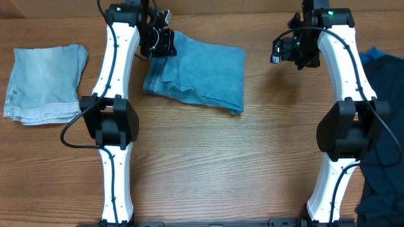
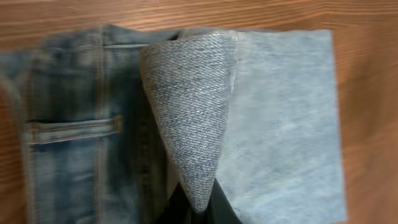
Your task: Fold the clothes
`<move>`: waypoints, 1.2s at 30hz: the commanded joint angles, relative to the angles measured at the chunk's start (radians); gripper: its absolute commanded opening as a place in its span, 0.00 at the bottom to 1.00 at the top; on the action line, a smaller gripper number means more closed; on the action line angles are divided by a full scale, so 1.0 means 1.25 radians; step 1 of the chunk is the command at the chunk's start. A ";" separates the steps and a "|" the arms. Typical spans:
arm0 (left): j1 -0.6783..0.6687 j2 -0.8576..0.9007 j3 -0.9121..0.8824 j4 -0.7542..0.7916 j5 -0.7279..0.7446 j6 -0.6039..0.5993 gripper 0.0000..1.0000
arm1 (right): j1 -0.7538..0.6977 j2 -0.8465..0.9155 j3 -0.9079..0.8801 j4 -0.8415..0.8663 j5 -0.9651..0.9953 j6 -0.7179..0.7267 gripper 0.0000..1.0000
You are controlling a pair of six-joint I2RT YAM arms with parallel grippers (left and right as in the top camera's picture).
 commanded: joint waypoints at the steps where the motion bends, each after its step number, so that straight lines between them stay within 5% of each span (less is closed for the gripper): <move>1: -0.003 -0.014 0.027 0.013 -0.121 0.024 0.04 | -0.006 -0.032 0.011 0.002 0.008 -0.005 0.92; 7: -0.004 -0.014 0.026 0.019 -0.240 0.027 0.07 | -0.006 -0.032 0.011 0.002 0.008 -0.005 0.92; 9: -0.004 -0.014 0.026 0.020 -0.244 0.027 0.25 | -0.006 -0.032 0.011 0.002 0.008 -0.005 0.92; 10: -0.004 -0.014 0.026 0.022 -0.256 0.027 0.48 | -0.006 -0.032 0.011 0.002 0.008 -0.005 0.92; 11: -0.004 -0.014 0.026 0.023 -0.262 0.027 0.59 | -0.006 -0.032 0.011 0.001 0.008 -0.005 0.93; 15: -0.004 -0.025 0.053 0.039 -0.296 0.013 0.82 | -0.006 -0.032 0.011 -0.006 0.008 -0.006 0.93; 17: -0.015 -0.067 0.126 0.022 -0.287 -0.034 0.78 | -0.006 -0.032 0.011 -0.007 0.007 -0.005 0.92; 19: -0.024 -0.095 0.136 -0.017 -0.286 -0.035 0.50 | -0.006 -0.032 0.011 -0.017 0.007 -0.005 0.92; 21: -0.038 -0.099 0.136 -0.098 -0.283 -0.043 0.11 | -0.006 -0.032 0.011 -0.030 0.007 -0.005 0.91; 22: -0.050 -0.079 0.128 -0.172 -0.283 -0.043 0.04 | -0.006 -0.032 0.011 -0.031 0.007 -0.005 0.88; 26: -0.066 -0.022 0.087 -0.222 -0.283 -0.043 0.04 | -0.006 -0.032 0.011 -0.030 0.007 -0.005 0.80; 32: -0.042 0.070 0.061 -0.255 -0.330 -0.044 0.04 | -0.006 -0.032 0.011 -0.031 0.007 -0.005 0.80; 34: -0.033 0.129 0.061 -0.266 -0.387 -0.043 0.04 | -0.005 -0.032 0.011 -0.041 0.006 -0.006 0.71; 36: -0.027 0.167 0.061 -0.265 -0.403 -0.043 0.04 | 0.001 -0.032 0.011 -0.058 -0.034 -0.061 0.49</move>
